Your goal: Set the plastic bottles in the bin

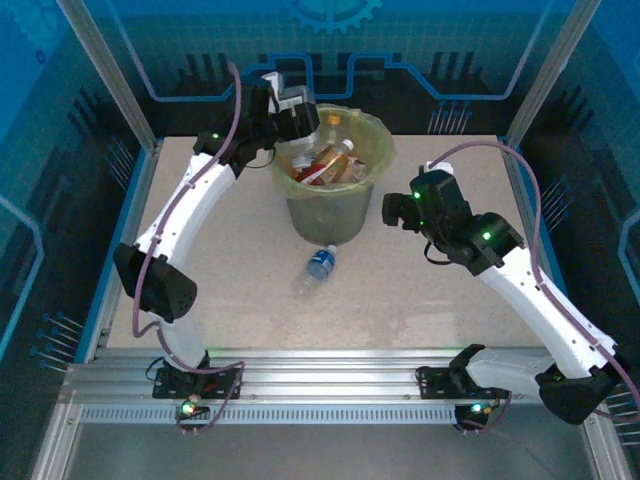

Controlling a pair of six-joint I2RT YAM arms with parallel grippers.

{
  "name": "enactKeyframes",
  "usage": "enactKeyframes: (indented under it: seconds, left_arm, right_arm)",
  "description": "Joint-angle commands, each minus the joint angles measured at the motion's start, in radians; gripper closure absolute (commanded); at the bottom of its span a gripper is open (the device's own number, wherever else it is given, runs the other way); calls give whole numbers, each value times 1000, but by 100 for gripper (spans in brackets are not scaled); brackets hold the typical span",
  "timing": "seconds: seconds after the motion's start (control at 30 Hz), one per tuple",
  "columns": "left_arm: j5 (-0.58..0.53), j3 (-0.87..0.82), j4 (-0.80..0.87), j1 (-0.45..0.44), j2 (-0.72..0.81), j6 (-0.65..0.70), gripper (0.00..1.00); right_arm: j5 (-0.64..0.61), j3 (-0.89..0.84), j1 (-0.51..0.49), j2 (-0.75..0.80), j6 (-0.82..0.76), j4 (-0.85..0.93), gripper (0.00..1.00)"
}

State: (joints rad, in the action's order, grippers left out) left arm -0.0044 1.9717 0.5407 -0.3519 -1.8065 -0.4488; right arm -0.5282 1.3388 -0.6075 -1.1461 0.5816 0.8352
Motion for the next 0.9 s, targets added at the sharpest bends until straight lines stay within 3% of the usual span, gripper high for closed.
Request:
enactKeyframes:
  seconds: [0.0,0.17,0.37,0.87]
  left_arm:
    - [-17,-30,-15,-10,30,-93,18]
    - [-48,-93,-42,-25,50,-152,15]
    - [-64,-141,-59,-40,75,-198,1]
    - [-128,-131,-51,-46,138,-157,1]
  right_arm:
    - [7,-14,8,11,18,-21,0]
    - [2,-20,8,16,20,-21,0]
    - [3,-23,9,19,20,-21,0]
    - [16,-26,11,11,20,-29,0]
